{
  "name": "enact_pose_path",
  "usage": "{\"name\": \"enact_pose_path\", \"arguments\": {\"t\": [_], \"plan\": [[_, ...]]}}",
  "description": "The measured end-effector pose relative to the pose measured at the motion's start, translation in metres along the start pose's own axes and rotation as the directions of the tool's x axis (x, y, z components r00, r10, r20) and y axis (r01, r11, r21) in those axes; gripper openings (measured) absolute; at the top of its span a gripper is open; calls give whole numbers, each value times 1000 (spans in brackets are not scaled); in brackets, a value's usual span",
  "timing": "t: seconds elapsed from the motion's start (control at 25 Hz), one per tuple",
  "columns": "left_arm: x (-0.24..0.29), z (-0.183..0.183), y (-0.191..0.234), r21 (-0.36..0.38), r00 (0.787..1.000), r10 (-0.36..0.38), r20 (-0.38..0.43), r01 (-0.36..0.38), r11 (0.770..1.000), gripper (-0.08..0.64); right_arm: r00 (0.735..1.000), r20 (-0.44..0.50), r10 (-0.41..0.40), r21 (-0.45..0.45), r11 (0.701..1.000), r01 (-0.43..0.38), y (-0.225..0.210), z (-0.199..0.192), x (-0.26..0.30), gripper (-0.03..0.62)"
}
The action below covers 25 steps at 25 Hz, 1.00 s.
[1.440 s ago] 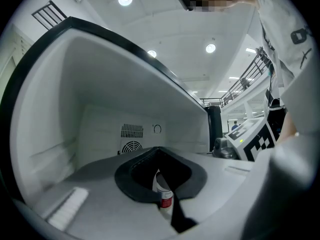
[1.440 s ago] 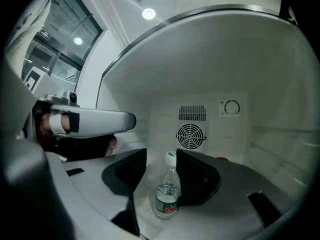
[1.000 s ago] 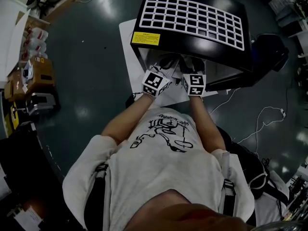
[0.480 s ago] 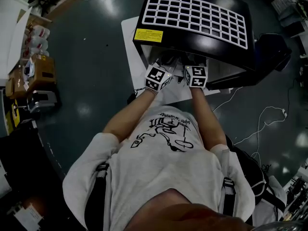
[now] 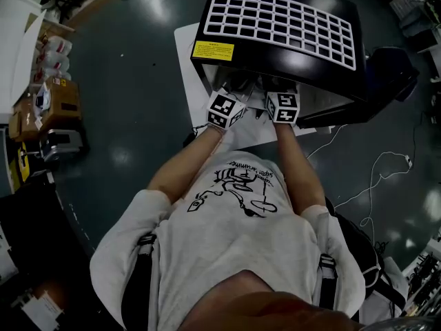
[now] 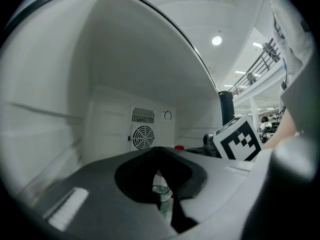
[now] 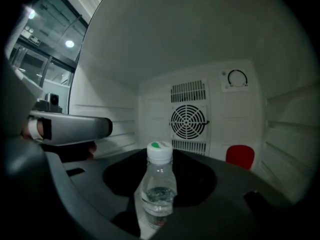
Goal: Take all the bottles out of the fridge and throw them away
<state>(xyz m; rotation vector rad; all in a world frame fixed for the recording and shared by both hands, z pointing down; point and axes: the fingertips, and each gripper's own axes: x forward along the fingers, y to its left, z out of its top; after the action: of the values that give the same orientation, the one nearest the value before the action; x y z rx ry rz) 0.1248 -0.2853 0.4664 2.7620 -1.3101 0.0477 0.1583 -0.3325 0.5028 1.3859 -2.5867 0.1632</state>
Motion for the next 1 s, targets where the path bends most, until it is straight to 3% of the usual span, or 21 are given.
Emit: {"name": "enact_pose_path", "arguments": {"t": [1.0], "plan": [[-8, 8, -8, 2, 1000, -6, 9, 6, 1000, 9, 999, -12, 39, -28, 999, -39, 15, 4, -35, 155]]}}
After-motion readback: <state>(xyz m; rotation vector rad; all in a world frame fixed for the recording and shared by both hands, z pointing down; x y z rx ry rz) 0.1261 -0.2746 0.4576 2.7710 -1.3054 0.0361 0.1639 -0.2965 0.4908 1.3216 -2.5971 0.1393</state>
